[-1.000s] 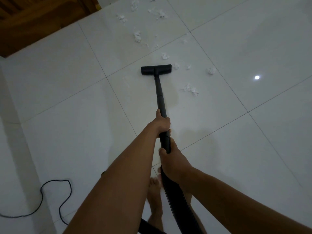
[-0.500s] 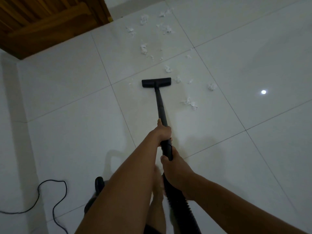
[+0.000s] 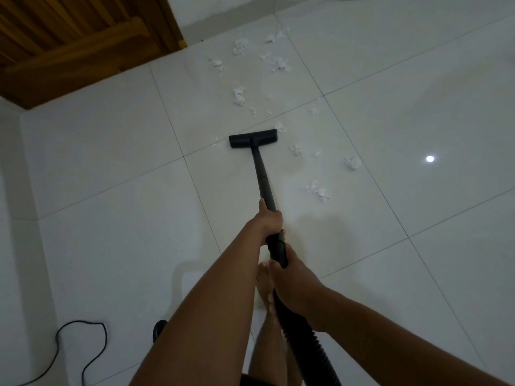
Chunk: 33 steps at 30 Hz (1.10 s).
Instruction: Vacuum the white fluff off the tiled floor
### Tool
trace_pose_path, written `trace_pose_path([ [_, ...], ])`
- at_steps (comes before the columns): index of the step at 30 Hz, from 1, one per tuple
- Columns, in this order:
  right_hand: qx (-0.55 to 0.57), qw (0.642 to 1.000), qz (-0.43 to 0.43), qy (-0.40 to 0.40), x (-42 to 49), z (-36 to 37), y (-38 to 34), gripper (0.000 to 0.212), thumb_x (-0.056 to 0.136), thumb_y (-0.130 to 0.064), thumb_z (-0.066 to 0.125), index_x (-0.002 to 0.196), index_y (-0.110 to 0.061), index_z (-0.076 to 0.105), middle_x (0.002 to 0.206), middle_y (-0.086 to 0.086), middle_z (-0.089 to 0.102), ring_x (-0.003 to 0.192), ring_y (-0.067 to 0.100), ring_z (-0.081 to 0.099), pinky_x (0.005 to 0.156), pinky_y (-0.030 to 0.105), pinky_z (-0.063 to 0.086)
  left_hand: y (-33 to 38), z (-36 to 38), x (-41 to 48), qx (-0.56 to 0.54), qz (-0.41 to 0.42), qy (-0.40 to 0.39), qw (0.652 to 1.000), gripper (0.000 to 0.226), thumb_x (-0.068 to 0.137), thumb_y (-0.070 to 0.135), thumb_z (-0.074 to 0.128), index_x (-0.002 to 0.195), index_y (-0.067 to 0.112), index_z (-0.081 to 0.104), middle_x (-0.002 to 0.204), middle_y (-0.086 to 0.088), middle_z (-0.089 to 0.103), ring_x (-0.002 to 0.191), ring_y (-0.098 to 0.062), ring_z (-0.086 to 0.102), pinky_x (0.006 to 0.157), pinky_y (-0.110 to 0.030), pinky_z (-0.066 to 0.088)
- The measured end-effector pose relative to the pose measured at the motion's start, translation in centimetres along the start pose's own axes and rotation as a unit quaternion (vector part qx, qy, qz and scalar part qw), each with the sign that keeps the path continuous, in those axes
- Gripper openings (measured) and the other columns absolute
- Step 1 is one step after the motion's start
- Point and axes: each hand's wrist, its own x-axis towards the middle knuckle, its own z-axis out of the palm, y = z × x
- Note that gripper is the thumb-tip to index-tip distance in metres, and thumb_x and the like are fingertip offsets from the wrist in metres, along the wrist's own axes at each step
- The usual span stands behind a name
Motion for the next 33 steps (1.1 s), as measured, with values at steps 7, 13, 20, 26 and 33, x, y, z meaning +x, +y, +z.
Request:
trace_pose_path([
  [7, -0.001, 1.0, 0.001, -0.017, 1.7, 0.6, -5.4, 0.052, 0.107, -0.025, 0.037, 0.149, -0.051, 0.022, 0.084, 0.019, 0.061, 0.045, 0.019, 0.058, 0.045, 0.028, 0.054, 4.2, -3.1, 1.4, 0.014, 0.0, 0.007, 1.0, 0.072, 0.108, 0.019, 0.034, 0.159, 0.038, -0.013, 0.091, -0.006, 0.054, 0.068, -0.013, 0.055, 0.036, -0.019, 0.046],
  [13, -0.043, 0.999, -0.01, 0.001, 3.5, 0.4, -8.4, 0.053, 0.108, -0.026, 0.037, 0.153, -0.045, 0.019, 0.079, 0.014, 0.061, 0.033, 0.011, 0.055, 0.038, 0.02, 0.048, 6.9, -4.6, 3.1, 0.017, -0.002, 0.012, 1.0, 0.071, 0.108, 0.02, 0.034, 0.159, 0.039, -0.013, 0.094, -0.006, 0.055, 0.069, -0.013, 0.056, 0.036, -0.019, 0.046],
  [20, -0.033, 0.999, 0.007, -0.003, 5.1, 0.1, -11.0, 0.052, 0.106, -0.026, 0.04, 0.151, -0.047, 0.022, 0.079, 0.015, 0.06, 0.042, 0.017, 0.058, 0.042, 0.025, 0.052, 9.1, -5.7, 5.0, 0.003, -0.001, 0.018, 1.0, 0.072, 0.108, 0.021, 0.035, 0.159, 0.04, -0.012, 0.101, -0.008, 0.057, 0.071, -0.013, 0.057, 0.053, -0.027, 0.05],
  [26, -0.038, 0.999, 0.014, -0.022, 5.8, -0.6, -13.0, 0.052, 0.107, -0.025, 0.038, 0.152, -0.044, 0.021, 0.08, 0.016, 0.058, 0.049, 0.02, 0.057, 0.045, 0.029, 0.054, 10.7, -6.3, 5.9, 0.0, -0.005, 0.024, 1.0, 0.072, 0.108, 0.022, 0.034, 0.159, 0.04, -0.013, 0.098, -0.009, 0.059, 0.068, -0.013, 0.057, 0.046, -0.026, 0.05],
  [33, -0.035, 0.999, 0.017, -0.032, 6.8, -1.8, -15.3, 0.052, 0.107, -0.025, 0.04, 0.152, -0.043, 0.021, 0.08, 0.016, 0.056, 0.05, 0.019, 0.056, 0.045, 0.029, 0.052, 13.0, -6.6, 7.4, -0.007, -0.008, 0.036, 0.999, 0.073, 0.107, 0.021, 0.035, 0.159, 0.041, -0.013, 0.101, -0.011, 0.06, 0.072, -0.015, 0.057, 0.062, -0.029, 0.054],
])
